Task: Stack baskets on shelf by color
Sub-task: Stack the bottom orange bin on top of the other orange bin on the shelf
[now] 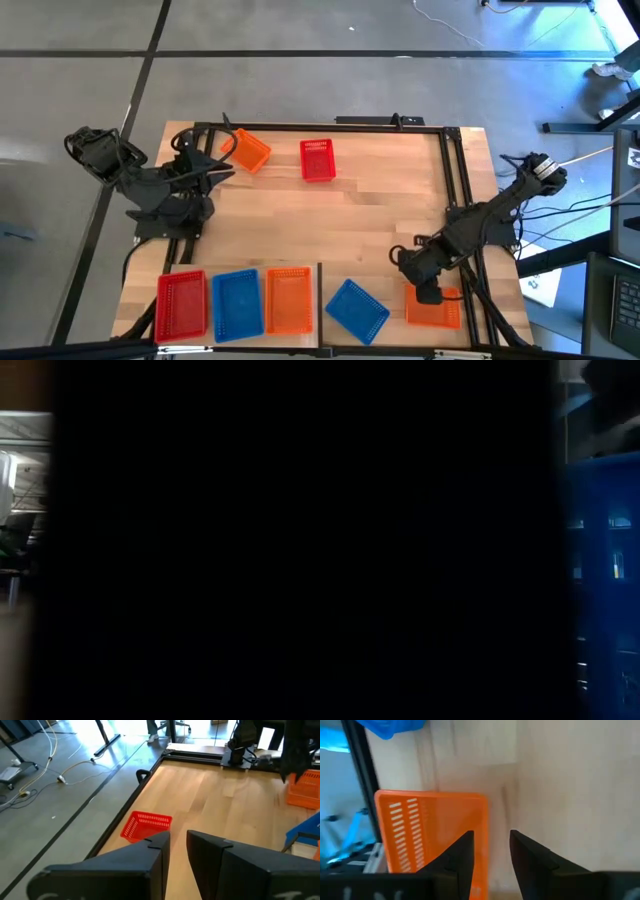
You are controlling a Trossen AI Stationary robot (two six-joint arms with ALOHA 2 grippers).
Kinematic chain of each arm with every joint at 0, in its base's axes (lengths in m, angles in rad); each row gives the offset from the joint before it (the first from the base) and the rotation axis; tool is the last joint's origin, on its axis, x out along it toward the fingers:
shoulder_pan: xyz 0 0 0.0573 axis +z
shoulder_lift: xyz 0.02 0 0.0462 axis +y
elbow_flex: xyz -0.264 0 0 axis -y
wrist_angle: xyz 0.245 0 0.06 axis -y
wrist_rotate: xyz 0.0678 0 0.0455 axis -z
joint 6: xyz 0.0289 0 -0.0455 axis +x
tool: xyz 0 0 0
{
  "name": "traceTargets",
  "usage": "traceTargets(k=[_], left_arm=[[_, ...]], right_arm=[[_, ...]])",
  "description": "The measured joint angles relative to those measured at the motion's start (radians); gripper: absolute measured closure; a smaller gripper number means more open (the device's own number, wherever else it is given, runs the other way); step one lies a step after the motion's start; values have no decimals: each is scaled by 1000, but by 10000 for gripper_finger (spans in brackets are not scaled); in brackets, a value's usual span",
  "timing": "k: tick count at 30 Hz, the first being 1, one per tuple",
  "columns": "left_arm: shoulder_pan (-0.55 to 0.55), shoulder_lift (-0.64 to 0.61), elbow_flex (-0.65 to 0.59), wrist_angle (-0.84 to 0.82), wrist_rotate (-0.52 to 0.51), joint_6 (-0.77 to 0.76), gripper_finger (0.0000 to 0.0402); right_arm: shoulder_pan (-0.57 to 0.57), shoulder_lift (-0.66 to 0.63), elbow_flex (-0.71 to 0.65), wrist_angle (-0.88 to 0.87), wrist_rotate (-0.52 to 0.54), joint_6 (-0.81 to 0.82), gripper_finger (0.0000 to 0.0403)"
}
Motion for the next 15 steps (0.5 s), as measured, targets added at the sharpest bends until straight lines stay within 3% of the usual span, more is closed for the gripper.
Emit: traceTargets(k=[4, 15], left_arm=[[14, 0, 0, 2, 0, 0, 344], [29, 0, 0, 3, 0, -1, 345]], right_arm=[[2, 0, -98, 110, -59, 40, 279], [3, 0, -257, 253, -72, 101, 279]])
